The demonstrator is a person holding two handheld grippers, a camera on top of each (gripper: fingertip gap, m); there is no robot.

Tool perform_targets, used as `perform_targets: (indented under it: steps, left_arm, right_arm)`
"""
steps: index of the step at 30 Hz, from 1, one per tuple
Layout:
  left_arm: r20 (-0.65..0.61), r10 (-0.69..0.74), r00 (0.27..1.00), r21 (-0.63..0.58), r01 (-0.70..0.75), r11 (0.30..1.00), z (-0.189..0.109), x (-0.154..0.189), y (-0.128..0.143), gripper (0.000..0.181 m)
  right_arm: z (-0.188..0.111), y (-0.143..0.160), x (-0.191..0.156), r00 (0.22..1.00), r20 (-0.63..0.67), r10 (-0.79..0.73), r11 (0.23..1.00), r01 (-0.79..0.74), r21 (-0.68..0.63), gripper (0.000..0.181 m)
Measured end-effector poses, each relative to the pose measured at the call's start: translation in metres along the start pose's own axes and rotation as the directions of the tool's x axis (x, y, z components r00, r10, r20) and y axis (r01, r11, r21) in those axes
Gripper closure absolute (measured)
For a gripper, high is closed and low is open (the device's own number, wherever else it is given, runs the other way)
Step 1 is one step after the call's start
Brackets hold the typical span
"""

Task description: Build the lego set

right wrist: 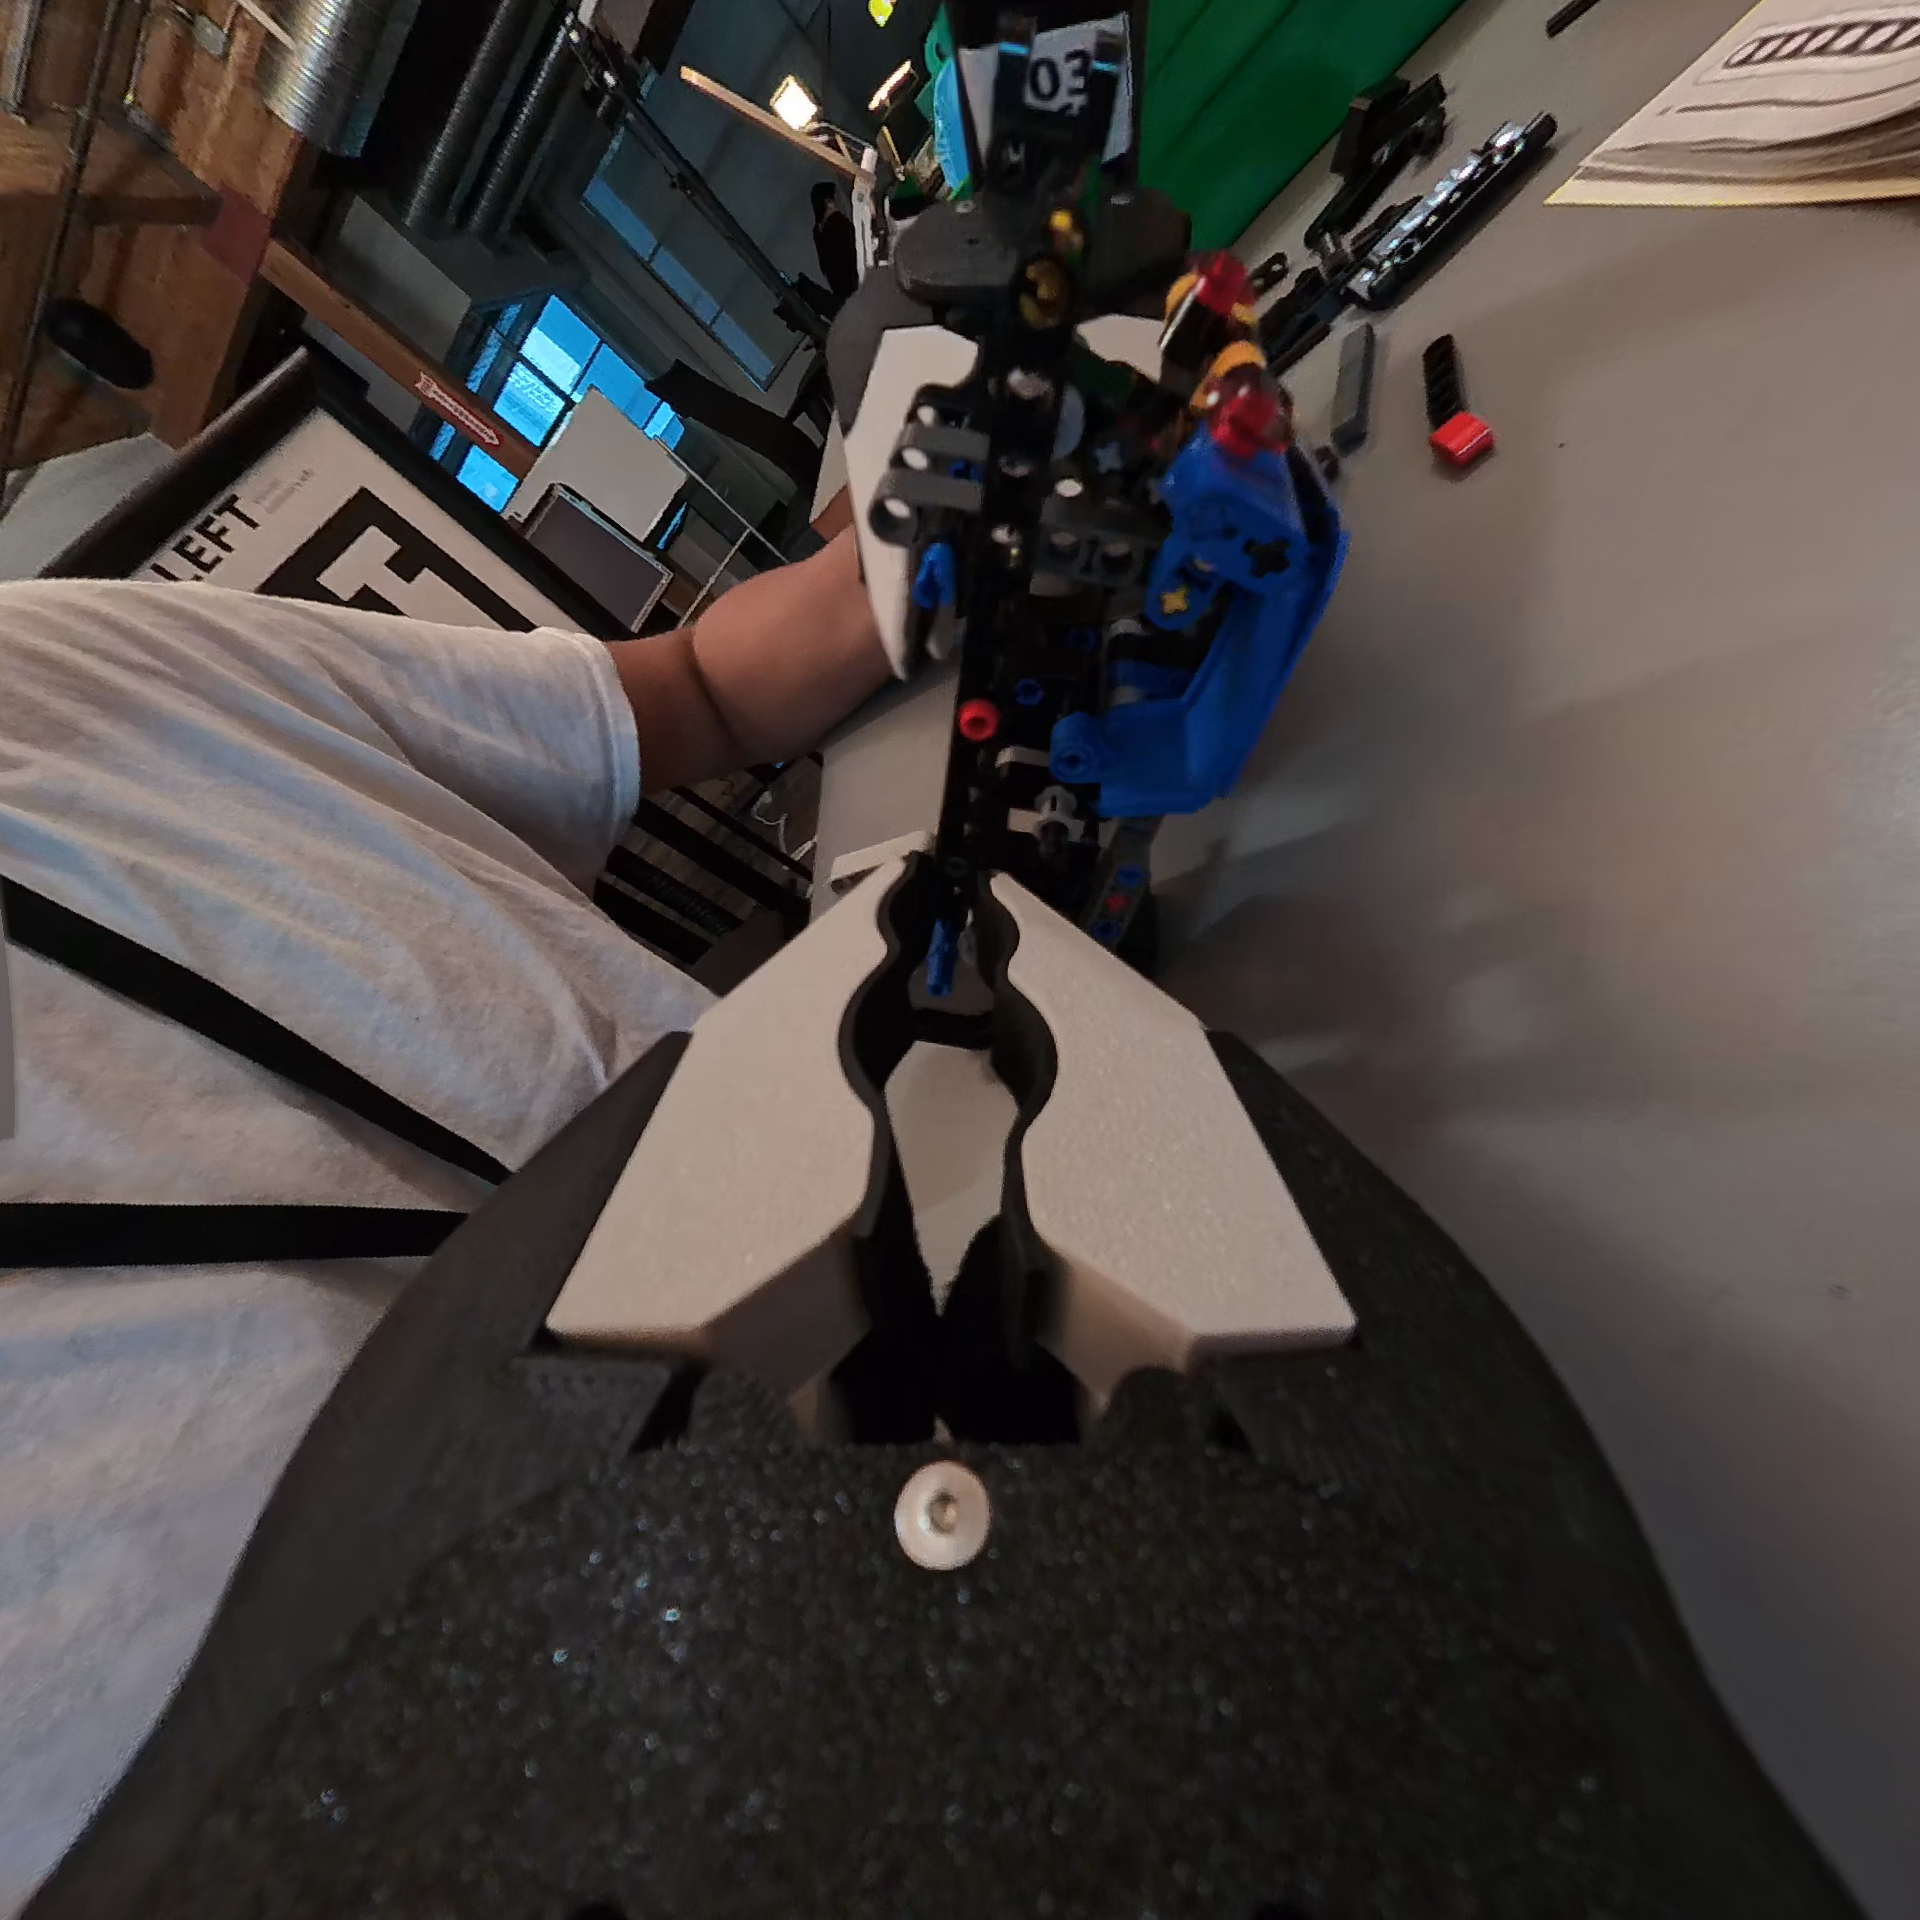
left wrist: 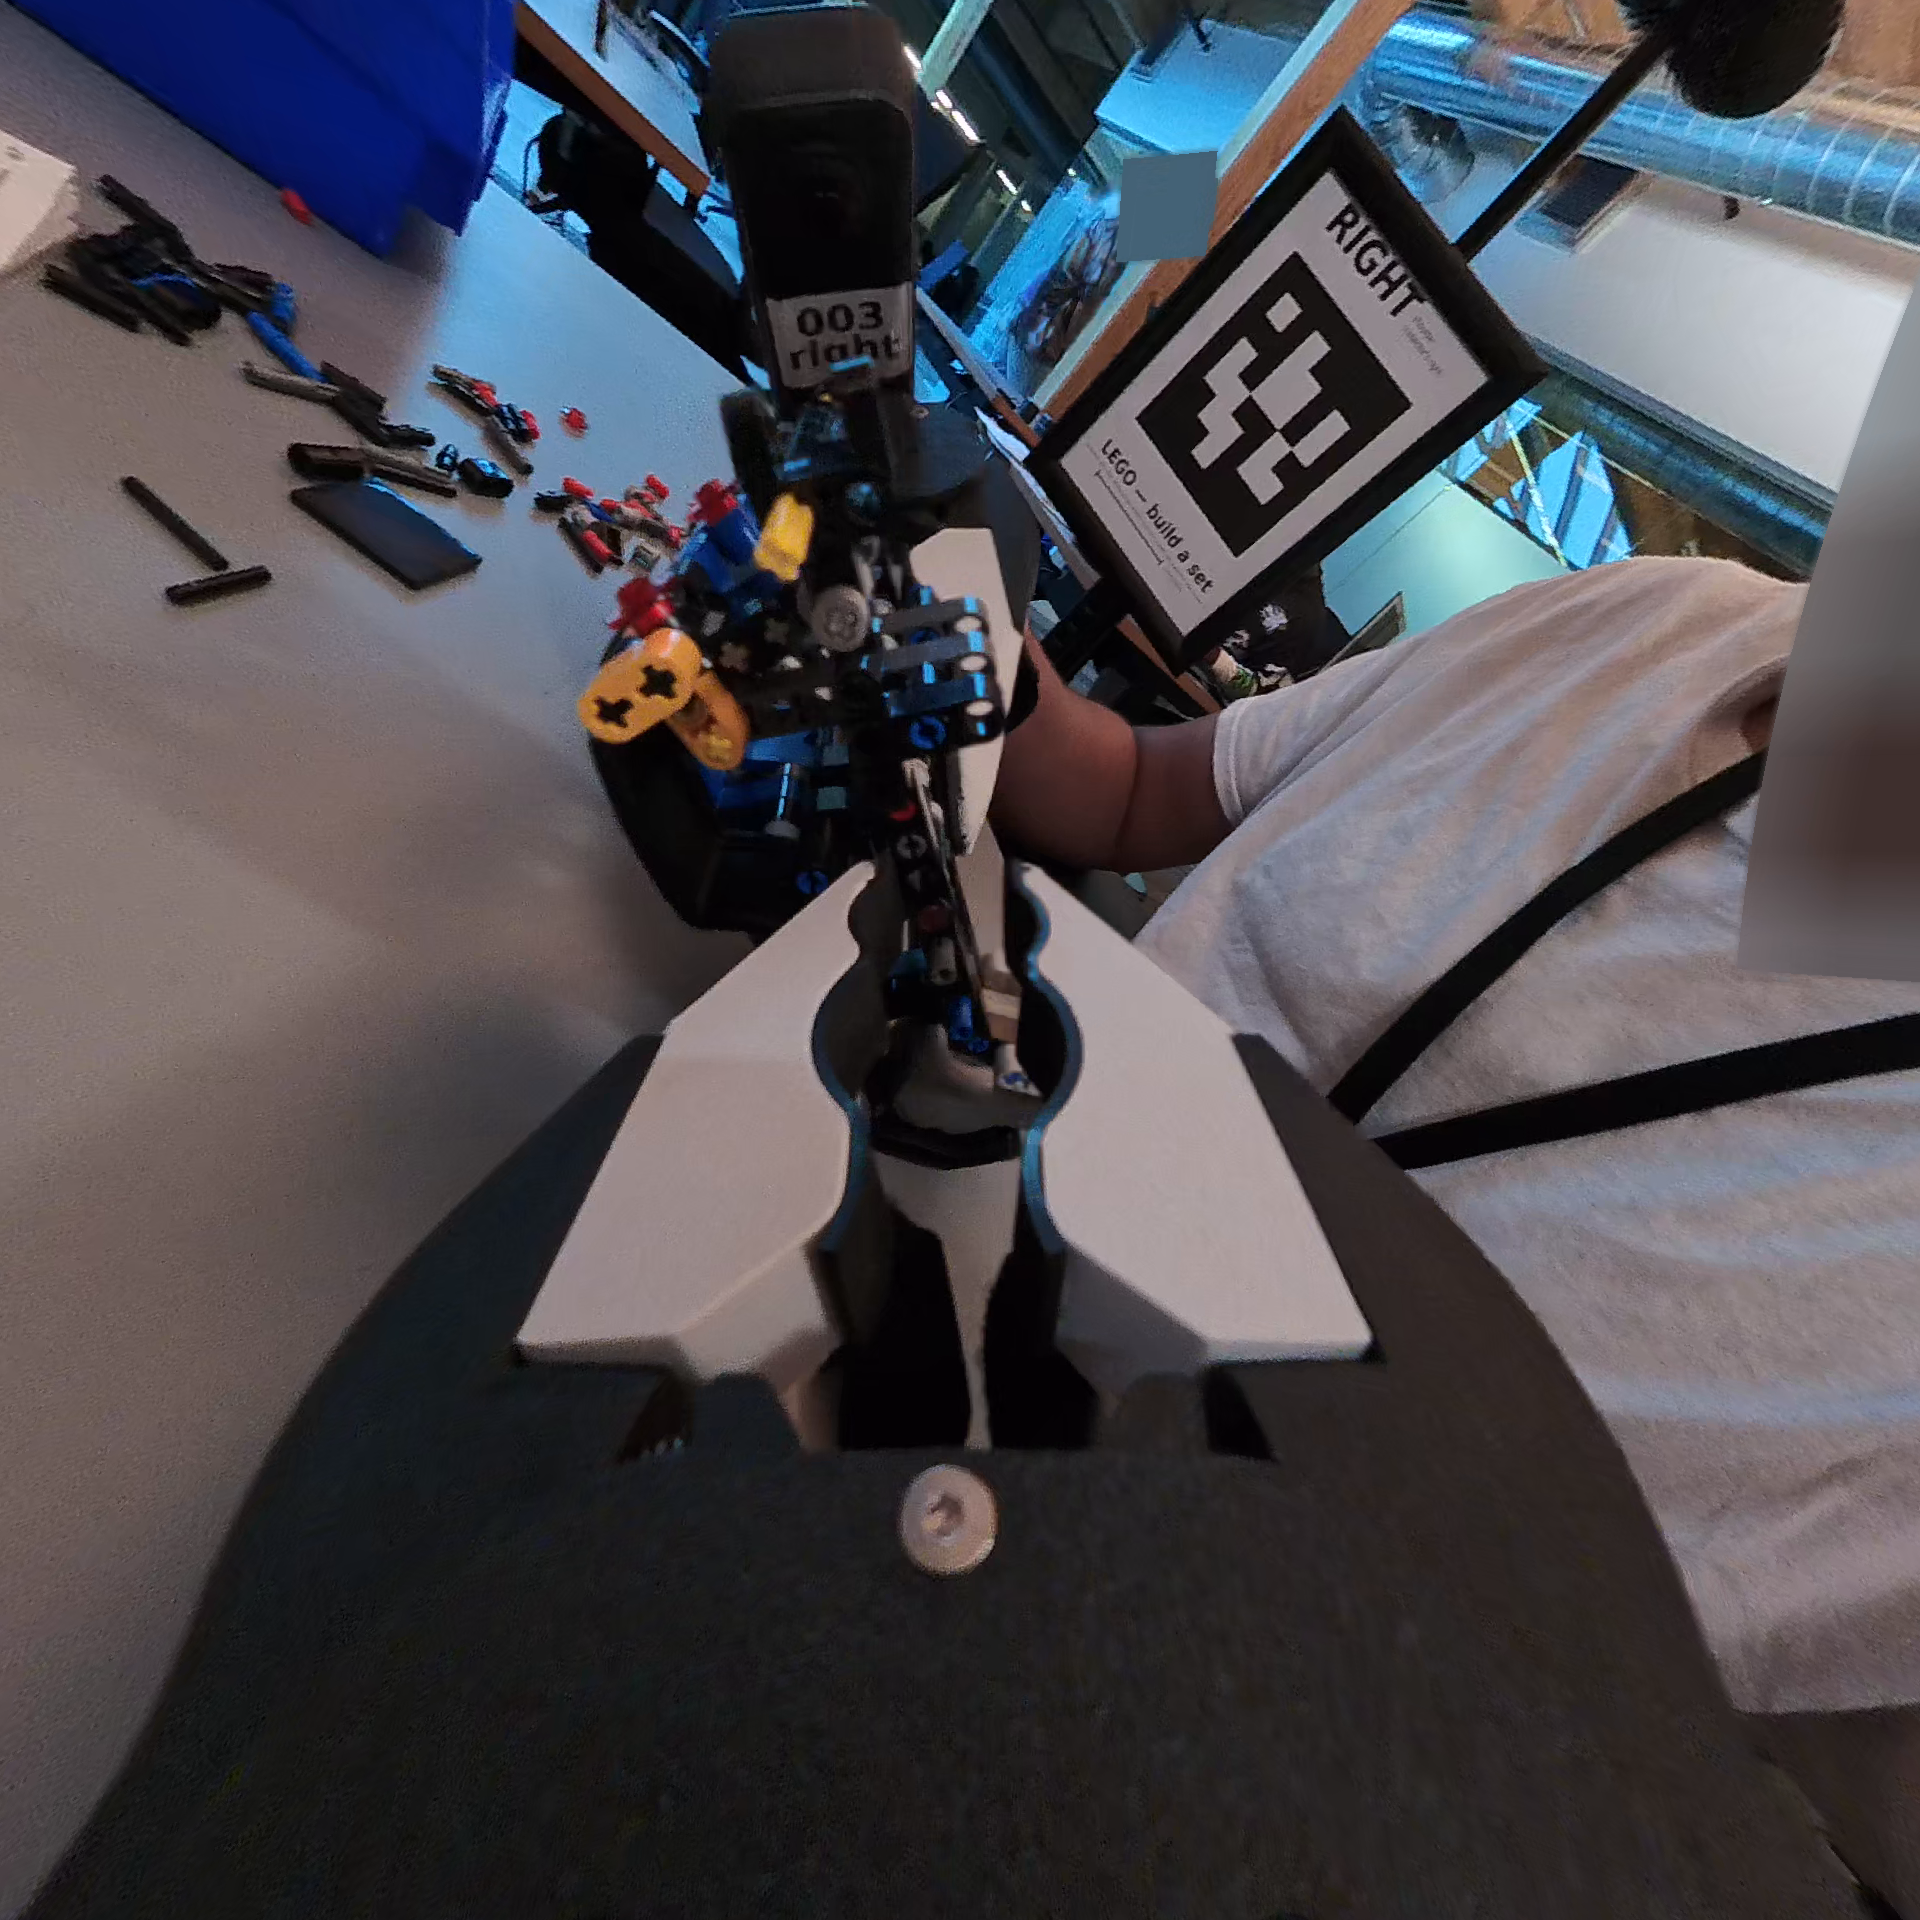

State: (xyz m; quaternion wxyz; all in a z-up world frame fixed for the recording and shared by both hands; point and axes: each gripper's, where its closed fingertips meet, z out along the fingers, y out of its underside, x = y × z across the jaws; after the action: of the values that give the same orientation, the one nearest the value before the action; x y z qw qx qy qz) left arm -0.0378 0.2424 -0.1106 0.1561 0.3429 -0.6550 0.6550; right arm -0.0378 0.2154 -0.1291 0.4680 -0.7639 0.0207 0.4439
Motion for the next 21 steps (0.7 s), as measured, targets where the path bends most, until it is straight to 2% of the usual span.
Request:
perform_targets:
  steps: [3,6,11,17,21]
  left_arm:
    - [0.007,-0.013,1.000,0.022,0.013,1.000,-0.001,-0.002,-0.003,0.158]
    - [0.039,-0.013,0.999,0.022,0.013,1.000,-0.001,-0.007,-0.003,0.167]
    - [0.079,-0.065,0.995,0.021,0.064,0.998,-0.002,-0.017,-0.003,0.165]
    - [0.112,-0.062,0.992,0.011,0.061,0.998,-0.001,-0.021,-0.001,0.163]
    - [0.156,-0.040,0.987,0.001,0.040,0.999,0.000,-0.024,0.000,0.171]
  right_arm:
    - [-0.003,-0.005,0.006,0.997,-0.061,-0.045,0.999,0.047,0.021,0.174]
    - [-0.002,-0.005,0.004,0.996,-0.058,-0.063,0.998,0.064,0.015,0.174]
    - [-0.007,-0.017,0.004,0.985,-0.107,-0.138,0.987,0.146,0.069,0.174]
    - [-0.012,-0.021,0.009,0.988,-0.120,-0.102,0.989,0.114,0.098,0.174]
    - [-0.008,-0.018,0.006,0.998,-0.054,-0.023,0.995,0.028,0.096,0.174]
